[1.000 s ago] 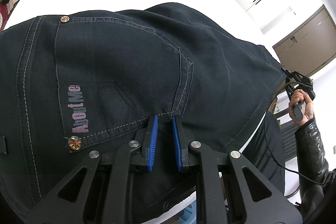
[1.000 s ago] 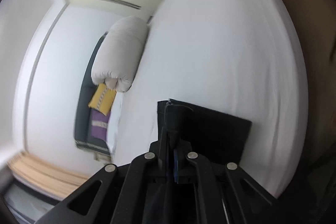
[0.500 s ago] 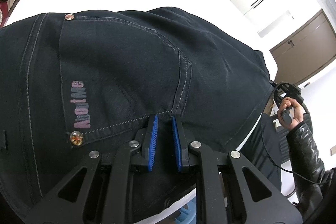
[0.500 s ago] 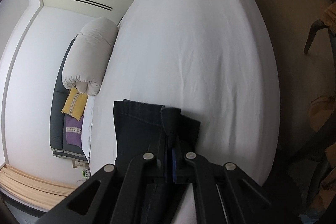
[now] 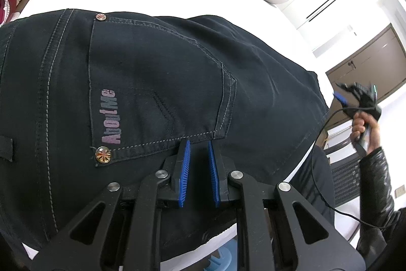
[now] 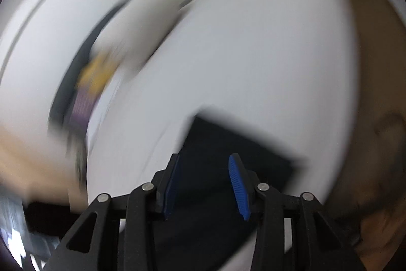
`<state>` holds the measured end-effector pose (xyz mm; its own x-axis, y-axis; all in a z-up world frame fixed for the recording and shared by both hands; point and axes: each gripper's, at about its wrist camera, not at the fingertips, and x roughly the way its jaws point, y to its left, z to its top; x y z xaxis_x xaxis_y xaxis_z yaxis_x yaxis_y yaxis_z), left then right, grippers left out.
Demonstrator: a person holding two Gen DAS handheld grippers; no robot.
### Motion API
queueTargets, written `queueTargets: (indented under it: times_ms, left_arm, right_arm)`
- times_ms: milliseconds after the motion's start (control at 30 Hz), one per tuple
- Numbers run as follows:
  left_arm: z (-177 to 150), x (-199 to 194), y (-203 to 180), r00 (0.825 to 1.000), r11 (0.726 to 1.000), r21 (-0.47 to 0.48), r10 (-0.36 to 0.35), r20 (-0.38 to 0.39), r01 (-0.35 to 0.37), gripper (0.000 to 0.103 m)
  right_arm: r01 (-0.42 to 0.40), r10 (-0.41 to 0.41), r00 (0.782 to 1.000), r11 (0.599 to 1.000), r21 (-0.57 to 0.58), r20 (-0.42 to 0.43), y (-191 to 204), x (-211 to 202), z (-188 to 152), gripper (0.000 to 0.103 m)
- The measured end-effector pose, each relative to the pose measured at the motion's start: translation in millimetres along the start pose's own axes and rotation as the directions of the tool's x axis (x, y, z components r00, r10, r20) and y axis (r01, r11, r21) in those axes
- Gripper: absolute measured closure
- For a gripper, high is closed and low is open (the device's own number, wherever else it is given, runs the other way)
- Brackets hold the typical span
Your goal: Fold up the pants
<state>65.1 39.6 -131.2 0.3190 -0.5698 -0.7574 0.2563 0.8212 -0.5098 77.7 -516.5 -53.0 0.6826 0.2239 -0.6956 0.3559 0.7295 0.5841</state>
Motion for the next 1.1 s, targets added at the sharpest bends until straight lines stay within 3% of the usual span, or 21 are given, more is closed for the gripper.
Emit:
queueTargets:
  times_ms: [67, 133, 233, 267, 300, 333, 400, 467, 533, 567, 600, 667, 733, 767, 833, 900, 933, 967, 1033, 1067, 1100]
  left_arm:
    - [-1.4, -1.2, 2.0, 1.000, 1.000, -0.004, -0.007, 0.002, 0.007, 0.088]
    - [-2.1, -2.6, 4.4, 1.000, 1.000, -0.004, -0.012, 0.003, 0.012, 0.088]
    - [-2.3, -3.6, 7.4, 1.000, 1.000, -0.004, -0.017, 0.003, 0.017, 0.088]
    - [-2.5, -4.3, 8.6, 1.000, 1.000, -0.004, -0.021, 0.002, 0.021, 0.088]
    - [-0.8, -2.2, 8.0, 1.000, 1.000, -0.004, -0.022, 0.001, 0.022, 0.088]
    - [-0.3, -2.5, 8.6, 1.000, 1.000, -0.005, -0.024, 0.001, 0.024, 0.088]
    - [0.6, -2.3, 9.7, 1.000, 1.000, -0.005, -0.025, 0.002, 0.025, 0.088]
    - [0.7, -2.1, 10.3, 1.000, 1.000, -0.008, -0.024, 0.007, 0.024, 0.088]
    - [0.0, -3.1, 10.0, 1.000, 1.000, -0.007, -0.021, 0.010, 0.021, 0.088]
    - [-1.2, -3.0, 9.1, 1.000, 1.000, -0.005, -0.020, 0.011, 0.021, 0.088]
    - [-2.0, -3.8, 9.1, 1.000, 1.000, -0.007, -0.021, 0.015, 0.021, 0.088]
    - [-3.4, -3.9, 8.8, 1.000, 1.000, -0.010, -0.019, 0.022, 0.019, 0.088]
    - [-6.5, -2.4, 6.4, 1.000, 1.000, -0.006, -0.011, 0.026, 0.011, 0.088]
    - [-7.2, -2.7, 5.1, 1.000, 1.000, -0.005, -0.007, 0.029, 0.008, 0.088]
    - [-9.2, -2.0, 3.1, 1.000, 1.000, -0.004, -0.004, 0.031, 0.004, 0.088]
    - [-10.9, -2.9, 1.7, 0.999, 1.000, -0.002, -0.001, 0.032, 0.001, 0.088]
    - [-11.7, -2.9, 0.9, 1.000, 1.000, -0.001, 0.001, 0.031, -0.001, 0.088]
    - [-12.9, -3.6, 0.9, 0.999, 1.000, 0.001, 0.001, 0.033, -0.001, 0.088]
    - [-14.7, -4.8, 1.0, 0.999, 1.000, 0.000, -0.002, 0.037, 0.002, 0.088]
    - [-15.8, -6.0, 1.7, 0.999, 1.000, -0.005, -0.005, 0.040, 0.005, 0.088]
    - [-15.6, -6.7, 1.5, 0.999, 1.000, -0.006, -0.003, 0.041, 0.003, 0.088]
  right_arm:
    - [-0.072, 0.053, 0.984, 0.992, -0.106, -0.171, 37.3, 36.8, 1.2, 0.065]
    - [-0.093, 0.056, 0.961, 0.988, -0.123, -0.272, 52.4, 66.0, 2.0, 0.067]
    - [-0.070, 0.020, 0.928, 0.990, -0.123, -0.372, 55.3, 113.5, 5.5, 0.071]
    - [-0.025, -0.023, 0.918, 0.993, -0.114, -0.396, 49.1, 131.0, 6.5, 0.073]
    - [-0.006, -0.044, 0.914, 0.992, -0.122, -0.403, 45.5, 141.4, 8.5, 0.086]
    - [0.013, -0.062, 0.918, 0.992, -0.126, -0.391, 40.6, 149.4, 12.8, 0.103]
    - [0.012, -0.041, 0.947, 0.996, -0.094, -0.319, 30.8, 146.9, 22.0, 0.103]
    - [0.122, -0.136, 0.982, 0.986, -0.112, -0.128, 22.0, 137.7, 36.7, 0.103]
    - [0.210, -0.212, 0.976, 0.976, -0.058, -0.045, 9.4, 130.3, 45.0, 0.103]
    - [0.199, -0.199, 0.980, 0.980, -0.022, -0.026, 7.7, 122.5, 45.9, 0.103]
    - [0.192, -0.192, 0.981, 0.981, -0.016, 0.008, 11.4, 111.1, 44.4, 0.095]
    - [0.161, -0.156, 0.985, 0.985, -0.062, 0.075, 28.1, 87.5, 36.0, 0.093]
    - [0.023, -0.018, 0.999, 0.996, -0.092, 0.050, 45.7, 70.0, 20.6, 0.093]
    - [-0.088, 0.087, 0.996, 0.991, -0.097, -0.008, 57.6, 67.0, 1.9, 0.093]
    - [-0.247, 0.232, 0.965, 0.961, -0.124, -0.126, 77.8, 70.2, -33.3, 0.093]
    - [-0.332, 0.303, 0.926, 0.937, -0.107, -0.224, 89.9, 82.4, -66.0, 0.093]
    - [-0.356, 0.321, 0.908, 0.930, -0.091, -0.269, 89.9, 90.4, -77.6, 0.093]
    - [-0.341, 0.304, 0.906, 0.936, -0.084, -0.293, 86.6, 100.3, -89.9, 0.093]
    - [-0.265, 0.244, 0.923, 0.964, -0.031, -0.296, 63.8, 113.1, -98.0, 0.096]
    - [-0.258, 0.251, 0.927, 0.966, 0.015, -0.278, 46.5, 109.6, -100.0, 0.103]
    - [-0.254, 0.260, 0.934, 0.966, 0.054, -0.245, 30.6, 106.6, -95.1, 0.103]
